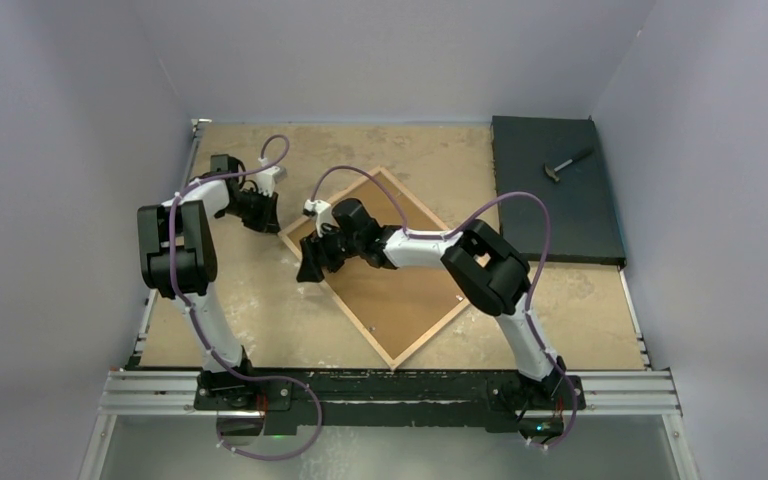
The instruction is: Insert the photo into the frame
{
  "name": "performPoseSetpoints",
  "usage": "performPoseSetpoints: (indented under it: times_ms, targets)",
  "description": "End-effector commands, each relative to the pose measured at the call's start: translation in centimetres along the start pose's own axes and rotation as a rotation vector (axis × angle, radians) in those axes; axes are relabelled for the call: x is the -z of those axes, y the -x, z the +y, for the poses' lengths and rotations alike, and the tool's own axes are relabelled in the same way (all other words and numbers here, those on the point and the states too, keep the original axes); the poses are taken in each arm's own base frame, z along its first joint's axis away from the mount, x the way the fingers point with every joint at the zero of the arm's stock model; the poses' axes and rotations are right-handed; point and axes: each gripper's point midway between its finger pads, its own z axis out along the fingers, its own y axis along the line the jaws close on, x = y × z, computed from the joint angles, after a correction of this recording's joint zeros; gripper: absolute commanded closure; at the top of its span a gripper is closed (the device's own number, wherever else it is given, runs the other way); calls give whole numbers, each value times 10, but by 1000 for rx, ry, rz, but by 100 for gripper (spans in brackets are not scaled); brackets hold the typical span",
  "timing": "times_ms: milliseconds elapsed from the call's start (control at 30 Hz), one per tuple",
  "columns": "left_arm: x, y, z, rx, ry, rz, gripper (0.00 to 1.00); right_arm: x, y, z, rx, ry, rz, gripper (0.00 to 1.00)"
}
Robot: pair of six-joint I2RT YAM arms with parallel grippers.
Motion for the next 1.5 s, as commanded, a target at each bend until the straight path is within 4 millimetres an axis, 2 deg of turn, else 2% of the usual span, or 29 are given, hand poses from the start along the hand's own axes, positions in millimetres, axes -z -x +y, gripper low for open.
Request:
performPoseSetpoints:
  times_ms: [0,67,167,267,333,500,700,833,1067,1467]
  targets:
    - [10,1,-5,-26,10,-7,97,5,4,12,3,25,7,28]
    - [12,3,-5,-30,12,-9,97,8,4,16,-11,36,26,28]
    - [19,8,-6,-35,10,-17,97,27,20,19,9,26,-6,27]
    - [29,18,-10,-35,-3,-38,96,45,36,16,7,13,-53,25]
    - [36,27,-11,-36,-10,-59,94,49,41,10,0,4,-68,23]
    - [42,41,-19,-26,-39,-103,85,40,38,-6,-27,-12,-66,21]
    - [19,36,-28,-13,-88,-78,79,25,32,-16,-45,-4,-60,21]
    - [8,32,-23,-4,-76,-69,80,20,31,-20,-54,-6,-66,22]
    - [-4,20,-18,7,-74,-40,89,14,26,-21,-81,11,-67,22]
    - [-9,9,-17,11,-78,-16,95,5,16,-13,-99,46,-46,24]
